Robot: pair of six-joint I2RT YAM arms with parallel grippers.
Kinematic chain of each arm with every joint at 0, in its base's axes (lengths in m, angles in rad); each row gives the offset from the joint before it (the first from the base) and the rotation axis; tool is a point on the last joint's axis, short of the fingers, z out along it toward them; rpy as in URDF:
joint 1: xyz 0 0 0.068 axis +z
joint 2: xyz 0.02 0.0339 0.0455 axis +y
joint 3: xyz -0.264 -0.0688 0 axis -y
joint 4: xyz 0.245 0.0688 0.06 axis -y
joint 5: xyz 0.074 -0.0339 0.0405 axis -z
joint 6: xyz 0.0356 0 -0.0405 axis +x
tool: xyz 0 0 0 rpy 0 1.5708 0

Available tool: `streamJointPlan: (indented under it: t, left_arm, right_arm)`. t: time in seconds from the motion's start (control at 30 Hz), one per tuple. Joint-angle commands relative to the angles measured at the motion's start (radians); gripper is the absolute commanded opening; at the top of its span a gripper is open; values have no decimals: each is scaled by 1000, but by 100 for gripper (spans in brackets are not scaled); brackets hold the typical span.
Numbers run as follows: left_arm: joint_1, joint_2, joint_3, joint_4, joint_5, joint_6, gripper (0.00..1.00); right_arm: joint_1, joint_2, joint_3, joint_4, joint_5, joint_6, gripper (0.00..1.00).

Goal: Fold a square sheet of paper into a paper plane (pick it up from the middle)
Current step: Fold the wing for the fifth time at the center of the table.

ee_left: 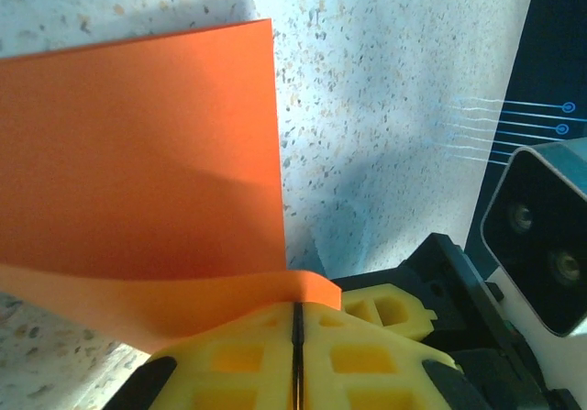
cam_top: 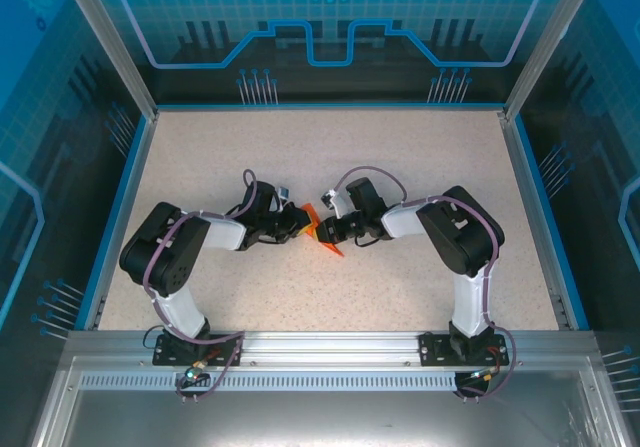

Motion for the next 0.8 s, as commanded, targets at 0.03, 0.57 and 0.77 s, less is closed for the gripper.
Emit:
streamJointPlan:
  t: [0.03,0.57,0.77]
  left_arm:
    - [-6,-12,18,-14,-7,39,10]
    - [-21,-38,-85,95,6,26,9]
    - [-29,8,-61,130,11,16,9]
  right_arm:
    - [-13,6,-3,-78,22,12,8]
    - [-66,47,17,-13,-132,197,0]
    - [-68,57,16,-13,-130,217,0]
